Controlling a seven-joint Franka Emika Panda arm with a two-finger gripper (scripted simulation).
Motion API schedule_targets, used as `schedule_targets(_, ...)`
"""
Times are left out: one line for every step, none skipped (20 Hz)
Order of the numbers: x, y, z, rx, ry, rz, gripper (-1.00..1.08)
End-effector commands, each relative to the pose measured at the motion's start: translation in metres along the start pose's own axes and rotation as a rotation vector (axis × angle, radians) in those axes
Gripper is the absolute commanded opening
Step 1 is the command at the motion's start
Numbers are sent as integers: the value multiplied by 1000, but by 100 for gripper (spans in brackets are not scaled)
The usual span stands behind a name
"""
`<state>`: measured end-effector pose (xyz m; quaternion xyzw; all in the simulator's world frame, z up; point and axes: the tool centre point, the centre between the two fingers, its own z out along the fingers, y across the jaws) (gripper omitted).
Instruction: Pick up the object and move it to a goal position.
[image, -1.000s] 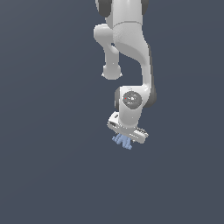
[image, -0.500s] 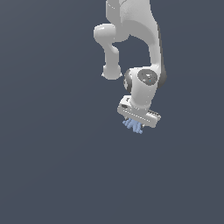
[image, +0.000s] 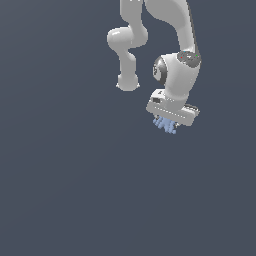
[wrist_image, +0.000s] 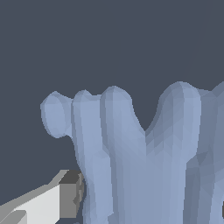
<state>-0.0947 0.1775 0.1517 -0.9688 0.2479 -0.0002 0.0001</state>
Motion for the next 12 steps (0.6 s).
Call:
schedule_targets(-15, -4, -12, -1, 1, 1, -100)
schedule_targets(-20, -5, -15, -1, 1, 1, -100)
schedule_targets(-25, -6, -19, -1, 1, 1, -100)
schedule_targets(-29, -8, -22, -1, 1, 1, -100)
schedule_targets(-33, -9, -25, -1, 1, 1, -100)
schedule_targets(-36, -10, -28, -1, 1, 1, -100)
schedule_targets(-39, -11, -30, -1, 1, 1, -100)
schedule_targets(-41, -12, -32, -1, 1, 1, -100)
schedule_targets(-43, -12, -33, -1, 1, 1, -100)
schedule_targets(-44, -13, -34, -1, 1, 1, -100)
schedule_targets(-44, -14, -35, -1, 0, 1, -100)
schedule_targets(-45, -14, -35, -1, 0, 1, -100)
